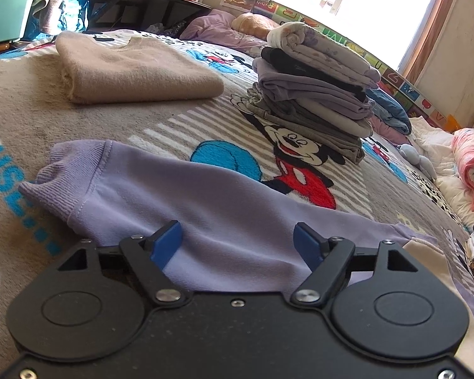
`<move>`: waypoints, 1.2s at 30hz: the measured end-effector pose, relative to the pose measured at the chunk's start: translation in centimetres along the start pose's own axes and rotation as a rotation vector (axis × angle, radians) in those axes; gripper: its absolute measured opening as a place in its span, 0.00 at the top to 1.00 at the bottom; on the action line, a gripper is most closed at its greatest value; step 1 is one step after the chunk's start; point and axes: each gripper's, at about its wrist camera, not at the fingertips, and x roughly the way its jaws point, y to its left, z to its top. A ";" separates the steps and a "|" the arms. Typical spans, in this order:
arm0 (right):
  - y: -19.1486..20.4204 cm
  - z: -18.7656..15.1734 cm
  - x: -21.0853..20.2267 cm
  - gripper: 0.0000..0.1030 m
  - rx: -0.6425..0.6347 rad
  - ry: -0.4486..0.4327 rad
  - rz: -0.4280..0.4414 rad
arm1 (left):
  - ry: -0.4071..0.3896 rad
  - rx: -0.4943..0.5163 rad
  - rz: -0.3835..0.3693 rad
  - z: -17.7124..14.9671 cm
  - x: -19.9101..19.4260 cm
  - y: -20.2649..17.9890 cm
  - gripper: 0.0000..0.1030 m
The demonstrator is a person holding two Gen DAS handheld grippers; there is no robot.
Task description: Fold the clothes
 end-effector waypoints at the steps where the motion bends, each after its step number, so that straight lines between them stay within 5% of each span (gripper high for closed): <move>1: -0.4 -0.5 0.0 0.93 0.018 -0.008 0.003 | 0.001 -0.002 -0.005 0.0 0.0 0.1 0.24; 5: 0.4 -0.5 -1.8 0.70 -0.025 -0.066 -0.091 | 0.001 -0.005 -0.012 0.0 -0.2 0.1 0.24; 8: 0.1 -1.2 -4.3 0.68 0.005 -0.117 -0.054 | -0.003 0.010 -0.005 -0.2 -0.5 -0.1 0.24; 13: 2.6 -5.2 -9.3 0.65 -0.007 -0.127 0.155 | -0.015 0.059 0.019 -0.9 -1.6 -0.8 0.24; 21: 10.9 -13.9 -17.2 0.58 -0.374 -0.106 0.469 | -0.038 0.202 -0.039 -2.9 -6.8 -3.4 0.24; 29: 14.8 -19.7 -22.5 0.54 -0.774 -0.152 0.561 | -0.117 0.563 -0.193 -8.5 -16.6 -7.5 0.24; 36: 16.7 -22.9 -23.3 0.48 -1.001 -0.149 0.496 | -0.128 1.023 -0.294 -16.0 -22.7 -9.6 0.24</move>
